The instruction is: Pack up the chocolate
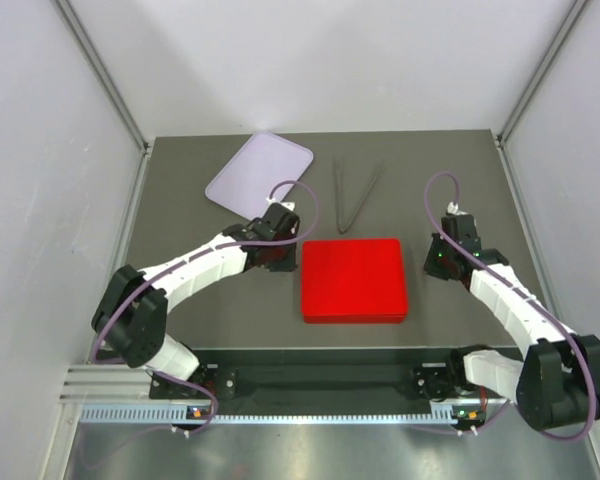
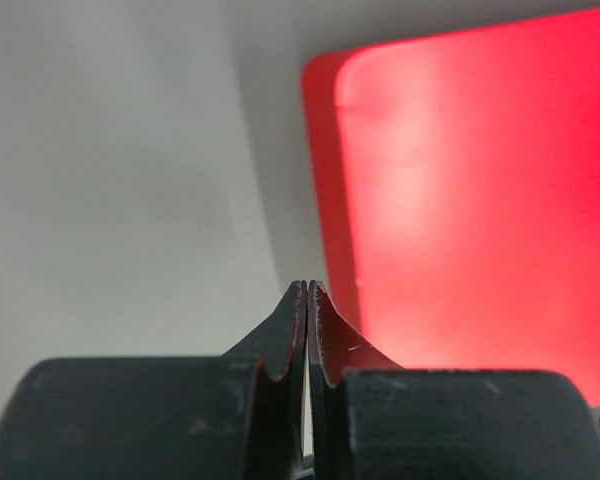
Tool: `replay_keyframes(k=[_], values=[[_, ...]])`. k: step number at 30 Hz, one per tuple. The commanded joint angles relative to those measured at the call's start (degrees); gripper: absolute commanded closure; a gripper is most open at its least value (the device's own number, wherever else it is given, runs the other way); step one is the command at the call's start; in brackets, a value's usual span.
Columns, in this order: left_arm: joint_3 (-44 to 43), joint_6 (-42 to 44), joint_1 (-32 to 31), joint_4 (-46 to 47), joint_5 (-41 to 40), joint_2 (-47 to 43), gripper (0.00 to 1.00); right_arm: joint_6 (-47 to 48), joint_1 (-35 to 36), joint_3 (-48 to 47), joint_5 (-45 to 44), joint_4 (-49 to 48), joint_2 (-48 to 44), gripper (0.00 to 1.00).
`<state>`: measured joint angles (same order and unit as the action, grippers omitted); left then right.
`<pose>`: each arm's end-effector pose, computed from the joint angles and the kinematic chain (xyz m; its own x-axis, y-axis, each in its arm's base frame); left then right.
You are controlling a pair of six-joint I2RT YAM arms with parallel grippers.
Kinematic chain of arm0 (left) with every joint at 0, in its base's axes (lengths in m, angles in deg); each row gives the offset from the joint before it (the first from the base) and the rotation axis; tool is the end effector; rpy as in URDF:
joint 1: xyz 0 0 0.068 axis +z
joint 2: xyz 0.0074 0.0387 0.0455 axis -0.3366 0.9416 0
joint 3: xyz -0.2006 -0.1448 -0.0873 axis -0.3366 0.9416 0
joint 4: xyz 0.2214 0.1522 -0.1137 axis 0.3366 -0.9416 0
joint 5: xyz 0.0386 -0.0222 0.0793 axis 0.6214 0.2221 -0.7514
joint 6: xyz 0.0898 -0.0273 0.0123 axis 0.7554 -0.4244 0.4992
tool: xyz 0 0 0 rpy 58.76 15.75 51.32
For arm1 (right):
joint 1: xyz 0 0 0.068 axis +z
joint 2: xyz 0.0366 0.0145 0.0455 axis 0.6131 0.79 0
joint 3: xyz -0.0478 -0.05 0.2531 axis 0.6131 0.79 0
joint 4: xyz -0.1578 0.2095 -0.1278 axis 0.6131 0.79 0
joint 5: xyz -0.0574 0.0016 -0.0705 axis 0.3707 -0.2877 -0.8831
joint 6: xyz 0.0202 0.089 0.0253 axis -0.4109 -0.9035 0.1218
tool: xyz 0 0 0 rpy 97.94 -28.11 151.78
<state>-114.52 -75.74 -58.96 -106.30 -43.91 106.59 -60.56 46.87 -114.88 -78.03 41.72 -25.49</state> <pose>0.2845 -0.2268 0.1556 -0.8793 0.0004 -0.4763 0.1443 0.9532 -0.2655 0.2737 0.0389 0.1479 -0.7670 0.3220 -0.5550 0.2355 0.9459 0.2234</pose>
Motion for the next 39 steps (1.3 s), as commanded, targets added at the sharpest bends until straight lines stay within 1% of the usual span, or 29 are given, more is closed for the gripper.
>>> replay_keyframes(k=[1, 5, 8, 10, 16, 19, 20, 23, 26, 29, 31, 34, 37, 39], values=[[-3.13, 1.61, -1.05, -0.47, 1.66, 0.95, 1.00, -0.04, 2.71, 0.84, -1.50, -3.61, 1.79, 0.94], [-5.23, 0.39, -2.81, 0.75, 1.84, 3.50, 1.00, -2.05, 6.31, 0.85, -1.23, -5.90, 5.48, 0.95], [-8.04, -0.93, -4.65, 0.94, 1.84, 7.18, 1.00, -3.28, 8.95, 1.19, -1.15, -8.09, 7.68, 0.96], [-8.58, -1.46, -5.88, 1.28, 1.66, 7.72, 1.00, -3.73, 10.09, 1.19, -1.32, -8.54, 8.56, 0.96], [-8.14, -1.55, -5.98, 0.50, -0.88, 4.74, 1.00, -3.20, 10.10, 1.81, -4.22, -7.75, 7.60, 0.96], [-8.32, -1.38, -5.71, -0.91, -2.99, 2.19, 1.00, -3.29, 10.01, 1.90, -4.22, -7.75, 7.24, 0.96], [-8.49, -1.38, -5.63, -1.52, -4.82, 0.88, 1.00, -3.20, 9.84, 1.81, -4.49, -7.66, 7.33, 0.96], [-8.50, -0.85, -4.14, -3.90, -7.29, -0.89, 1.00, -2.85, 9.66, 1.55, -5.28, -7.31, 7.77, 0.96], [-7.45, -0.41, -2.64, -4.87, -7.83, -0.72, 1.00, -2.94, 8.78, 1.81, -5.63, -7.05, 7.51, 0.95], [-6.13, -0.67, -2.28, -3.73, -6.25, 1.29, 1.00, -3.20, 7.12, 2.07, -6.24, -6.52, 6.54, 0.95], [-5.77, -1.11, -2.37, -2.59, -2.92, 2.79, 1.00, -3.29, 5.28, 2.51, -6.16, -6.69, 5.84, 0.95], [-5.59, -1.90, -2.55, -0.84, -0.54, 5.69, 1.00, -3.20, 4.04, 2.34, -5.28, -6.78, 6.10, 0.94], [-5.33, -2.43, -2.72, 0.49, 0.70, 7.45, 1.00, -3.90, 3.51, 3.47, -2.82, -8.71, 7.07, 0.95], [-5.68, -2.96, -2.99, 2.25, 1.66, 8.33, 1.00, -4.61, 3.33, 4.88, 0.16, -12.48, 7.24, 0.96]])
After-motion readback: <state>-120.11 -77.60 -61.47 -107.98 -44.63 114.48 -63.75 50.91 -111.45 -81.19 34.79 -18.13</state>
